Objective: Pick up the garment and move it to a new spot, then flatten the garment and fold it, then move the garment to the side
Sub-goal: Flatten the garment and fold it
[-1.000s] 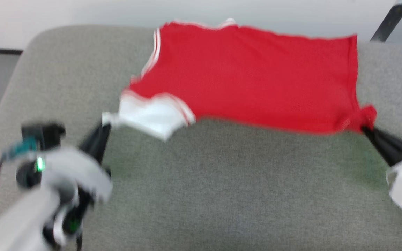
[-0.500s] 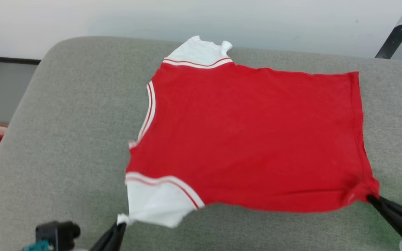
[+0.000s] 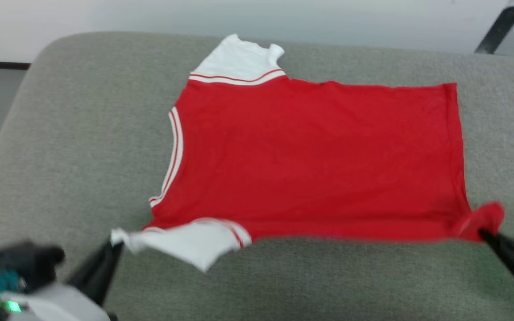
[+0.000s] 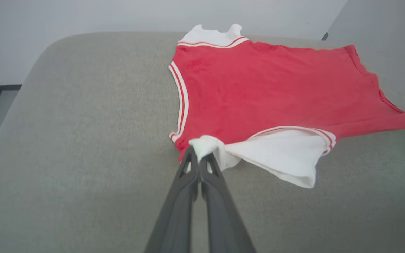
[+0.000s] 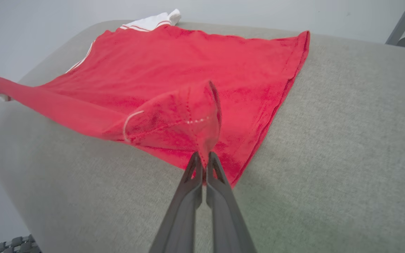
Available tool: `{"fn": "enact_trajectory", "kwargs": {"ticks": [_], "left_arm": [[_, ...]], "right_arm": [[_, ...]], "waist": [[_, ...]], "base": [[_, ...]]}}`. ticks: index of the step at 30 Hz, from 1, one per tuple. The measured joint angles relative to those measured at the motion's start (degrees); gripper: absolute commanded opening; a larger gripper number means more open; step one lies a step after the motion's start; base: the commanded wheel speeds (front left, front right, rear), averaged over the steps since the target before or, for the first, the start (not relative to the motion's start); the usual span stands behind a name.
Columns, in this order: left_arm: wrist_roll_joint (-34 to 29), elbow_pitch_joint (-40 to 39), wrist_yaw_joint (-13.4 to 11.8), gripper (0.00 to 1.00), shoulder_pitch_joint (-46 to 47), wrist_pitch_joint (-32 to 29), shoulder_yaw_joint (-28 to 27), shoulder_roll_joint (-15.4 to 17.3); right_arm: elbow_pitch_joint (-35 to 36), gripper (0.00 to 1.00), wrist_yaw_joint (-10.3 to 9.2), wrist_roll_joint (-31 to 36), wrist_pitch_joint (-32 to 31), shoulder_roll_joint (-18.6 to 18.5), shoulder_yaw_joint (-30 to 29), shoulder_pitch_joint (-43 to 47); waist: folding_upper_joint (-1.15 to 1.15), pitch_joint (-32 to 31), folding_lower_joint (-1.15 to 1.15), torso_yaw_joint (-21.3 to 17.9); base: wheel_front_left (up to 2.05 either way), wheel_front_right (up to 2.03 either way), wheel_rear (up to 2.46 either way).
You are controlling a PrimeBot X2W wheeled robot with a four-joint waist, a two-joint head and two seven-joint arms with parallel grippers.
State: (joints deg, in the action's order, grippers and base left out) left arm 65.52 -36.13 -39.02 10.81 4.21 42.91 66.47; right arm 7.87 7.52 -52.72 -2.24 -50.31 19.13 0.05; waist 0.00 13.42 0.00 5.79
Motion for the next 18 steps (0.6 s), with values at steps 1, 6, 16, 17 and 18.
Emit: {"fn": "enact_trajectory", "kwargs": {"ticks": [1,6,16,17,18], "left_arm": [[-0.5,-0.1,0.6,0.0,1.8,-1.4,-0.4,0.9],[-2.6,2.6,5.5,0.0,11.9,-8.6,-1.4,2.0],[-6.2,19.3,18.5,0.0,31.0,-20.4,1.6,-8.2],[-6.3,21.2,19.4,0.0,32.3,-21.3,2.1,-9.4],[-6.5,23.0,20.3,0.0,33.3,-22.1,2.7,-10.3]], "right_arm": [[0.1,0.0,0.0,0.5,-1.2,0.7,-1.0,-0.9],[0.0,0.0,0.0,3.9,-7.2,5.5,-4.0,-6.9],[-5.0,0.0,0.0,10.1,-16.9,12.1,-3.7,-20.0],[-5.8,0.0,0.0,10.4,-17.4,12.7,-3.6,-21.0],[-6.6,0.0,0.0,10.9,-18.0,13.0,-3.5,-21.8]], "waist": [[0.0,0.3,0.0,-0.3],[0.0,2.2,0.0,-1.9],[0.0,7.3,0.0,-4.2],[0.0,7.8,0.0,-4.3],[0.0,8.3,0.0,-4.5]], "base": [[0.0,0.0,0.0],[0.0,0.0,0.0],[0.0,0.0,0.0],[0.0,0.0,0.0],[0.0,0.0,0.0]]}}
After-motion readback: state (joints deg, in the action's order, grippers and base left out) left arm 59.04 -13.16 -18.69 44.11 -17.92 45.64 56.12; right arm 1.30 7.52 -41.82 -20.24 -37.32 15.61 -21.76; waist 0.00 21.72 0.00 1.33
